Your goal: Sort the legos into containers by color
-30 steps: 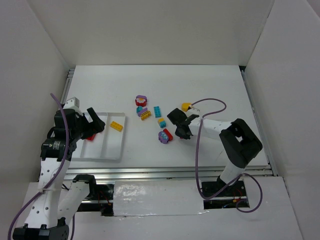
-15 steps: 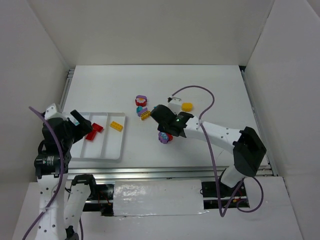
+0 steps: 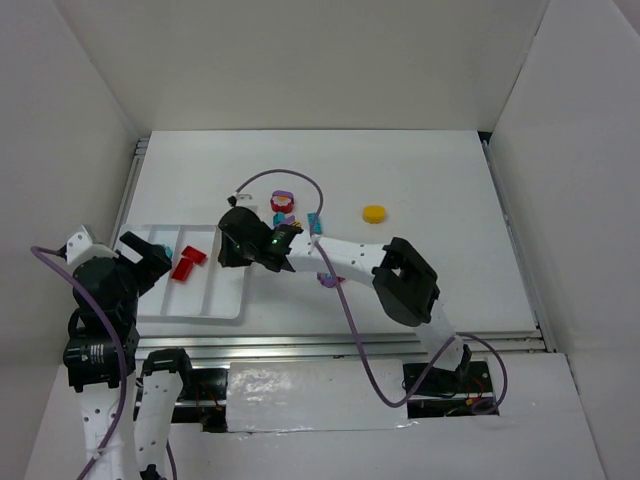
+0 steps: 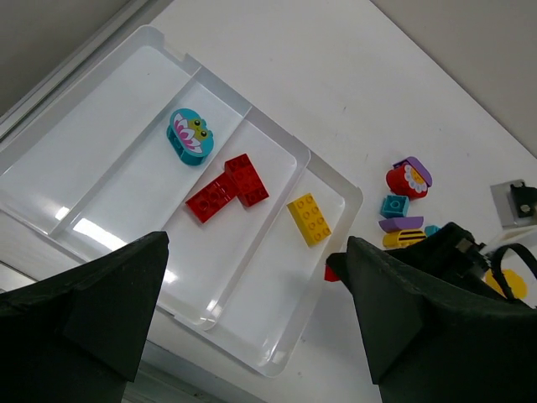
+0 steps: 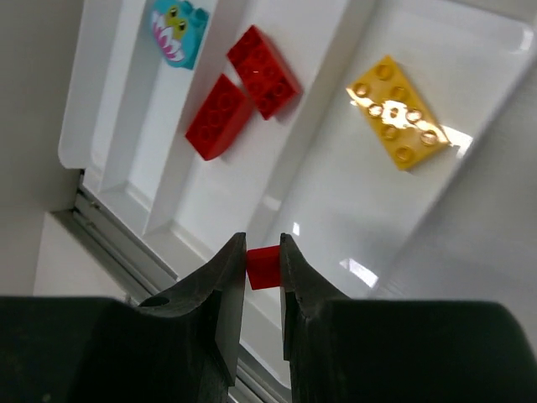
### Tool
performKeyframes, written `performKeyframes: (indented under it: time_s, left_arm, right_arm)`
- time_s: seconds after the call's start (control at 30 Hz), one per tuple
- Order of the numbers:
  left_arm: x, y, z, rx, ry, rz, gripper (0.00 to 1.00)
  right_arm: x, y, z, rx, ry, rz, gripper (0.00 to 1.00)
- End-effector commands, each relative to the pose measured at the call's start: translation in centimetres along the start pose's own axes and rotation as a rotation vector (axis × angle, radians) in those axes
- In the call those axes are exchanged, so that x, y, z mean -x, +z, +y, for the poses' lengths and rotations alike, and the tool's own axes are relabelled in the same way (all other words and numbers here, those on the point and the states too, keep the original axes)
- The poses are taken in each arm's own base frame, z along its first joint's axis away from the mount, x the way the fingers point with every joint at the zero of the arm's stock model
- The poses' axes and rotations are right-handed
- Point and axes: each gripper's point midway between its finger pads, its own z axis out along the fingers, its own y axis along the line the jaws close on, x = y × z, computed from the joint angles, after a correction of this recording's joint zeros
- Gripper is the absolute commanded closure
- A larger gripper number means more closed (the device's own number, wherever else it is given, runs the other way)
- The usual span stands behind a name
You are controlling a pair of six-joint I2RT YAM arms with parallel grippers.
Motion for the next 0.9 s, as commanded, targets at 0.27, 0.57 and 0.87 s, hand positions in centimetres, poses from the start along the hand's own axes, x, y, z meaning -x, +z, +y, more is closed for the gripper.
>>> performKeyframes:
  time_s: [0.27, 0.57, 0.87]
  left_arm:
    - [1.4, -0.7, 0.5, 0.025, -0.046, -0.071, 0.00]
    - [1.3, -0.7, 0.0, -0.002, -0.034, -0.066, 0.01]
    - [1.2, -0.6, 0.1, 0.005, -0.033, -0.063, 0.00]
  right_arm:
    - [-1.5, 4.6, 8.3, 0.338, -0.059, 0.053, 1.00]
    - [-2.7, 6.8, 8.8, 0.342, -0.094, 0.081, 0.71]
    - [-1.5, 6.5, 9.0, 0.325, -0.133, 0.056, 0.37]
